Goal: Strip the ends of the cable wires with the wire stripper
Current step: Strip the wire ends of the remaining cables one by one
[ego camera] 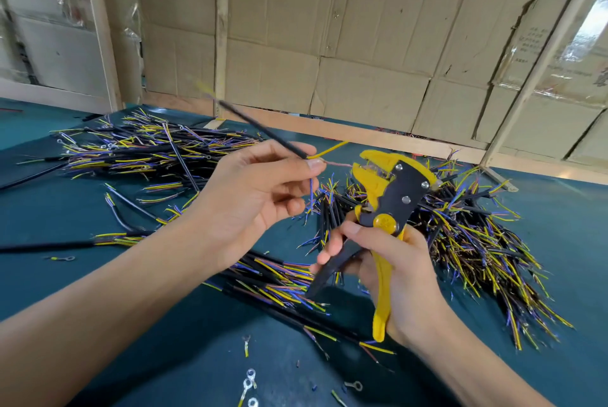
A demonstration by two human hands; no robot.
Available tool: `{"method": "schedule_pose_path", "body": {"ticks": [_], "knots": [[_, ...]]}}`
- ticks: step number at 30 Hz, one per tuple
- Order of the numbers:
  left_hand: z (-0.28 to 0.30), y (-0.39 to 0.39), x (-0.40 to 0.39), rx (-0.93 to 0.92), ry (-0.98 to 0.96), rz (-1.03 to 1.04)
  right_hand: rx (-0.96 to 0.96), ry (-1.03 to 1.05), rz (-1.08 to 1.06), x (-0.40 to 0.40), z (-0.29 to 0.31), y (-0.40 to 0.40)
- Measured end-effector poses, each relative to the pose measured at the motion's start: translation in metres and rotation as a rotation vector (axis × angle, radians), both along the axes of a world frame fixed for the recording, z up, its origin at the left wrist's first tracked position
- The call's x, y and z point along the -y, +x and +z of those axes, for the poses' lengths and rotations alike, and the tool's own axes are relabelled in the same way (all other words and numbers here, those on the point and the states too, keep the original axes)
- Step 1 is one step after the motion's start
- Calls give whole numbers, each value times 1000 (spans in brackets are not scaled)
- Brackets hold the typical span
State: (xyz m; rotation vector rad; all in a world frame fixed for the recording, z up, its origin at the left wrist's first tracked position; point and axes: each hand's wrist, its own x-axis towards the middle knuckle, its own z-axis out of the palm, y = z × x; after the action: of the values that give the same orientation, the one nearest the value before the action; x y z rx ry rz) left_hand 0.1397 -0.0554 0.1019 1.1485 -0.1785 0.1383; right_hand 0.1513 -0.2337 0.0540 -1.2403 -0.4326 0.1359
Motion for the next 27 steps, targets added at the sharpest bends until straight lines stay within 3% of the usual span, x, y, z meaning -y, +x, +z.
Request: {"method": "schedule_pose_path", "body": {"ticks": [8, 27], "knots": [[1, 3, -5, -41, -245, 17, 116, -34, 70, 6, -8, 7], [-7, 0, 7, 77, -134, 103, 119, -100, 72, 2, -4, -2]]}}
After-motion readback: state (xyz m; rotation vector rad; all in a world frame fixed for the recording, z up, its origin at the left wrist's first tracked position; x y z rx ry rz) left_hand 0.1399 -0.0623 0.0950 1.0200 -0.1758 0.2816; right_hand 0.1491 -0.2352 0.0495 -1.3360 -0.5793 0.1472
